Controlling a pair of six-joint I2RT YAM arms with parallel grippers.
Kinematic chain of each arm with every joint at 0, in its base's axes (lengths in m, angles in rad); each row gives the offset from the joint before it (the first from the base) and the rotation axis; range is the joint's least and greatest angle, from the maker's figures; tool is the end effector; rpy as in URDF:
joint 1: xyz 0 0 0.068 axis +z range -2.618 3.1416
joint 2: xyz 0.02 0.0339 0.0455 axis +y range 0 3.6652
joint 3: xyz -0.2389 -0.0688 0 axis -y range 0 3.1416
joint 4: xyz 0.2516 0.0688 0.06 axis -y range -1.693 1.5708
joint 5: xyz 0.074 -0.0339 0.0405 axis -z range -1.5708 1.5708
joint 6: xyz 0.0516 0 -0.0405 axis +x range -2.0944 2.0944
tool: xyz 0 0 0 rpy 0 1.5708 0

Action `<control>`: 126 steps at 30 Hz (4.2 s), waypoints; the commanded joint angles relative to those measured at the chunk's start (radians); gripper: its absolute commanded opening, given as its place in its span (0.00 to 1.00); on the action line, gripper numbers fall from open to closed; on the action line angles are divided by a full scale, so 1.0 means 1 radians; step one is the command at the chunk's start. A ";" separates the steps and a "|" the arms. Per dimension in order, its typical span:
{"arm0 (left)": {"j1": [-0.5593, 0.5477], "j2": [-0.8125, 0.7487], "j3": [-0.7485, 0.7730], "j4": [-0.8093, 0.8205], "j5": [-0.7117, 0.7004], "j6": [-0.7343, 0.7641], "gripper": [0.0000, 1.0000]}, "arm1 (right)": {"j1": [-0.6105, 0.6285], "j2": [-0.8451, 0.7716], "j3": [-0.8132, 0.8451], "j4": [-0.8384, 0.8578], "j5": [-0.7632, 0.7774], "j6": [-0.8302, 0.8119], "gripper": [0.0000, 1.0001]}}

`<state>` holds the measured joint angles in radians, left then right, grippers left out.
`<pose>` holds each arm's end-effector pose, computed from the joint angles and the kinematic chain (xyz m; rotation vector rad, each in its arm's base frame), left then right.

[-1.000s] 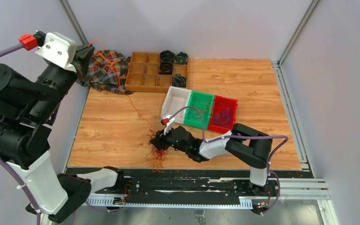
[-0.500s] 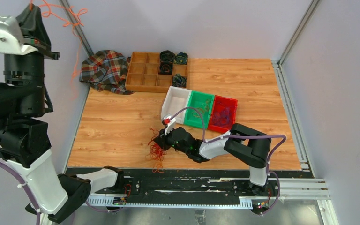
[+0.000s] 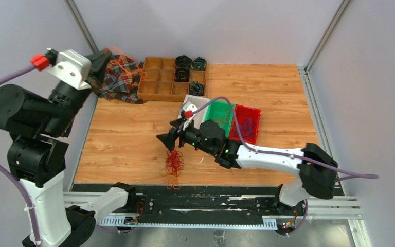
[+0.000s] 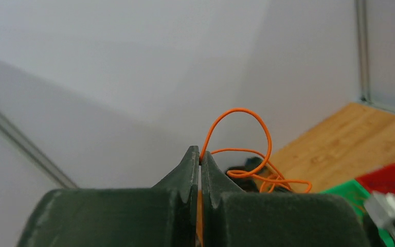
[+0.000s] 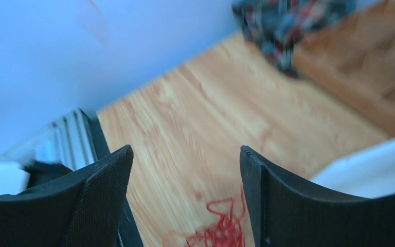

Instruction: Untangle the cables

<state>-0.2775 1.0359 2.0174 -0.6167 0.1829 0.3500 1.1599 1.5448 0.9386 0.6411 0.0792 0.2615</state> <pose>0.0981 -0.0377 0.6060 0.5232 1.0938 -0.0469 0.1556 0.3468 0.2627 -0.6493 1.5012 1.0549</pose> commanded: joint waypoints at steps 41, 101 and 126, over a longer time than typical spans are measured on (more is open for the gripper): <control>-0.109 -0.026 -0.644 -0.143 0.476 -0.208 0.49 | -0.400 -0.351 0.041 -0.160 -0.044 0.142 0.01; -0.123 -0.103 -0.818 -0.375 0.179 0.178 0.99 | -0.643 -0.230 -0.066 -0.291 0.164 -0.200 0.01; -0.123 -0.117 -0.813 -0.378 0.150 0.197 1.00 | -0.661 -0.320 -0.152 -0.331 0.141 -0.200 0.00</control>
<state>-0.3950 0.9360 1.1858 -0.9924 0.3428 0.5465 0.5117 1.1694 0.7628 0.3168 0.2539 0.0620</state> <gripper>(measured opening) 0.999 0.011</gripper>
